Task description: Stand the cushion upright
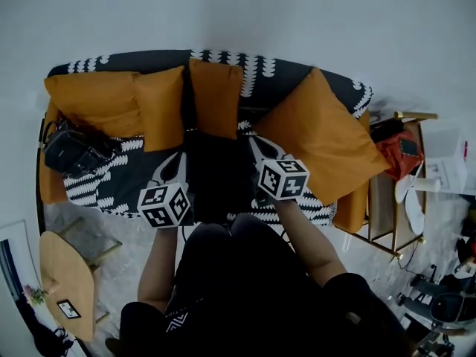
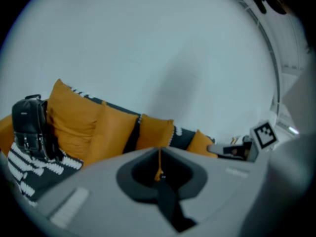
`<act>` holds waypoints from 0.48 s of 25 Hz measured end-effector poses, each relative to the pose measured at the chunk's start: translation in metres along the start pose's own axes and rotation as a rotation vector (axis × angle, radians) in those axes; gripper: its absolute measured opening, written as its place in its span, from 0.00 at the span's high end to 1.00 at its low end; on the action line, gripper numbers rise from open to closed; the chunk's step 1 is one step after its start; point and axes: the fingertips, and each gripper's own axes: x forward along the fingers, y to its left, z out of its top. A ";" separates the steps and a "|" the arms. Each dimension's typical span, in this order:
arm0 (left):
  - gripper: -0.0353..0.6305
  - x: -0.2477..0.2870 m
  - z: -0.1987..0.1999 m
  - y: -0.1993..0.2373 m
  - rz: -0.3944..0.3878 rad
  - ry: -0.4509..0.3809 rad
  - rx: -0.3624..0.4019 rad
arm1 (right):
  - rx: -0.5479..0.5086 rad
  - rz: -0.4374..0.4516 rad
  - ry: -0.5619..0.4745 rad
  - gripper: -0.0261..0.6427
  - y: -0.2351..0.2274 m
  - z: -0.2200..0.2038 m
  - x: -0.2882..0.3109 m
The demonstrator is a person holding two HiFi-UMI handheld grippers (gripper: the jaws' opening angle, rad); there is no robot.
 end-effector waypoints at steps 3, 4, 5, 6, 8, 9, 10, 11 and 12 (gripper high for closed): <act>0.92 -0.008 0.001 -0.004 0.001 0.001 -0.005 | -0.027 0.010 0.009 0.97 0.007 0.001 -0.012; 0.92 -0.012 0.000 -0.006 -0.002 -0.001 -0.007 | -0.031 0.014 0.012 0.97 0.009 0.000 -0.017; 0.92 -0.015 0.000 -0.008 -0.005 -0.003 -0.007 | -0.034 0.016 0.015 0.97 0.011 -0.002 -0.022; 0.92 -0.019 -0.001 -0.009 -0.008 -0.005 -0.006 | -0.037 0.016 0.019 0.97 0.012 -0.003 -0.026; 0.92 -0.025 -0.002 -0.011 -0.010 -0.009 -0.004 | -0.046 0.014 0.024 0.97 0.014 -0.006 -0.034; 0.92 -0.028 -0.002 -0.011 -0.010 -0.010 -0.005 | -0.049 0.013 0.026 0.97 0.015 -0.008 -0.037; 0.92 -0.031 -0.002 -0.011 -0.009 -0.011 -0.006 | -0.052 0.012 0.027 0.97 0.016 -0.009 -0.039; 0.92 -0.034 -0.003 -0.011 -0.008 -0.011 -0.007 | -0.054 0.011 0.026 0.97 0.017 -0.010 -0.041; 0.92 -0.036 -0.004 -0.011 -0.008 -0.011 -0.008 | -0.054 0.011 0.025 0.97 0.018 -0.010 -0.042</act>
